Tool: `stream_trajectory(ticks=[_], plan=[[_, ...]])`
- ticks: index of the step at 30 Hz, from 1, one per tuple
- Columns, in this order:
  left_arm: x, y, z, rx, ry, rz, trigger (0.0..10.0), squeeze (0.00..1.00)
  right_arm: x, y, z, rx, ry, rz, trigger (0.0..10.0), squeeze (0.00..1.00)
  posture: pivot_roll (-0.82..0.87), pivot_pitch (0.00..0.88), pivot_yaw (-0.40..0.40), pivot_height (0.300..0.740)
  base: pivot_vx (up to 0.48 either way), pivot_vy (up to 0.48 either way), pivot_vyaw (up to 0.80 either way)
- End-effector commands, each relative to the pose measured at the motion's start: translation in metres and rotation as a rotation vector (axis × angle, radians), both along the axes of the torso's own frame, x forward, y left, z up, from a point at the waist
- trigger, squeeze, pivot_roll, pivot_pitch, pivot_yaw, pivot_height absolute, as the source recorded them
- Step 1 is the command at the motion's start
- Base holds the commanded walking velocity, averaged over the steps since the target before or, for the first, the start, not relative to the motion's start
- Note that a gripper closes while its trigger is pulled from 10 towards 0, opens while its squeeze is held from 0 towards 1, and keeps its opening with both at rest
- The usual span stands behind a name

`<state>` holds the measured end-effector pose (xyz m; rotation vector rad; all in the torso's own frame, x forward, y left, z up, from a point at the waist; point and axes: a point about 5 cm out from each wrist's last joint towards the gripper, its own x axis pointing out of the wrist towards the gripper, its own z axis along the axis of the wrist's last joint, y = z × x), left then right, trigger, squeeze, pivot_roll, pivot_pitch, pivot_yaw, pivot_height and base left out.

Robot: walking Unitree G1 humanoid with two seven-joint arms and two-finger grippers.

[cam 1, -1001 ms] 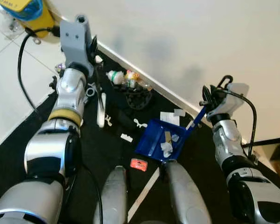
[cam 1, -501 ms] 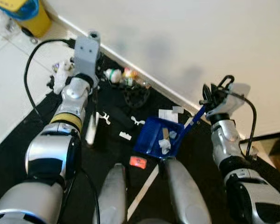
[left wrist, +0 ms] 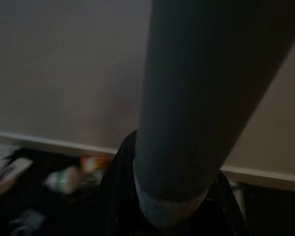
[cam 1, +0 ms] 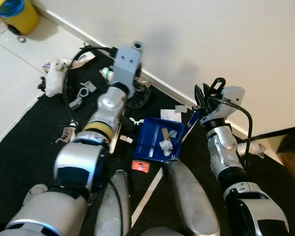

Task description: Sweep floor

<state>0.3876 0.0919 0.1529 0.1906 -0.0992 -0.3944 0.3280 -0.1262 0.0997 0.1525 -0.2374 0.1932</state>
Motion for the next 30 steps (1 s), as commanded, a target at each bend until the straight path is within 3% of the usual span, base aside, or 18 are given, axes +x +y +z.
stream_trajectory(ticks=[1,3,4,5,6,8,9,13,16,17,19,23,24,25,27,28,30], plan=[[-0.007,-0.021,-0.01,-0.11,0.051,-0.06,10.0,0.0,-0.01,-0.001,-0.025,0.01,0.124,-0.01,10.0,0.0,-0.16,0.472,-0.075,0.74,0.0,0.0,0.0],[-0.015,-0.056,-0.004,-0.235,0.077,-0.219,10.0,0.0,-0.011,-0.013,-0.024,0.002,0.121,-0.055,10.0,0.0,-0.17,0.478,-0.081,0.74,0.0,0.0,0.0],[-0.015,-0.056,-0.004,-0.235,0.077,-0.219,10.0,0.0,-0.011,-0.013,-0.024,0.002,0.121,-0.055,10.0,0.0,-0.17,0.478,-0.081,0.74,0.0,0.0,0.0],[-0.016,-0.066,0.002,-0.314,0.085,-0.261,10.0,0.0,-0.01,-0.019,-0.022,0.008,0.117,-0.078,10.0,0.0,-0.17,0.478,-0.081,0.74,0.0,0.0,0.0],[-0.016,-0.066,0.002,-0.314,0.085,-0.261,10.0,0.0,-0.01,-0.019,-0.022,0.008,0.117,-0.078,10.0,0.0,-0.17,0.478,-0.081,0.74,0.0,0.0,0.0],[-0.014,-0.082,0.025,-0.486,0.074,-0.312,10.0,0.0,-0.012,-0.029,-0.025,0.007,0.131,-0.096,10.0,0.0,-0.13,0.456,-0.081,0.74,0.0,0.0,0.0],[-0.013,-0.087,0.032,-0.532,0.067,-0.328,10.0,0.0,-0.012,-0.031,-0.027,0.0,0.14,-0.095,10.0,0.0,-0.13,0.455,-0.081,0.74,0.0,0.0,0.0],[-0.01,-0.093,0.054,-0.536,0.031,-0.435,10.0,0.0,-0.012,-0.035,-0.029,0.012,0.156,-0.115,10.0,0.0,-0.09,0.444,-0.072,0.74,0.0,0.0,0.0],[-0.006,-0.082,0.061,-0.477,-0.016,-0.434,10.0,0.0,-0.01,-0.034,-0.029,0.008,0.16,-0.108,10.0,0.0,-0.06,0.419,-0.06,0.74,0.0,0.0,0.0],[0.002,-0.06,0.069,-0.36,-0.064,-0.392,10.0,0.0,-0.007,-0.034,-0.026,0.018,0.155,-0.104,10.0,0.0,-0.03,0.399,-0.045,0.74,0.0,0.0,0.0],[0.005,-0.051,0.072,-0.336,-0.078,-0.378,10.0,0.0,-0.006,-0.035,-0.025,0.031,0.158,-0.108,10.0,0.0,-0.03,0.399,-0.045,0.74,0.0,0.0,0.0],[0.019,0.011,0.064,-0.243,-0.021,-0.148,10.0,0.0,-0.001,-0.039,-0.028,0.044,0.207,-0.094,10.0,0.0,0.03,0.272,-0.012,0.74,0.0,0.0,0.0],[0.019,0.011,0.064,-0.243,-0.021,-0.148,10.0,0.0,-0.001,-0.039,-0.028,0.044,0.207,-0.094,10.0,0.0,0.03,0.272,-0.012,0.74,0.0,0.0,0.0],[0.018,0.025,0.06,-0.236,-0.021,-0.12,10.0,0.0,0.0,-0.041,-0.027,0.054,0.203,-0.093,10.0,0.0,0.03,0.253,-0.009,0.74,0.0,0.0,0.0],[0.013,0.051,0.049,-0.315,-0.001,-0.09,10.0,0.0,0.001,-0.046,-0.026,0.064,0.194,-0.098,10.0,0.0,0.05,0.226,-0.004,0.74,0.0,0.0,0.0],[0.013,0.051,0.049,-0.315,-0.001,-0.09,10.0,0.0,0.001,-0.046,-0.026,0.064,0.194,-0.098,10.0,0.0,0.05,0.226,-0.004,0.74,0.0,0.0,0.0],[0.006,0.078,0.034,-0.355,0.001,-0.008,10.0,0.0,0.002,-0.05,-0.024,0.054,0.185,-0.097,10.0,0.0,0.05,0.192,-0.001,0.74,0.0,0.0,0.0]])
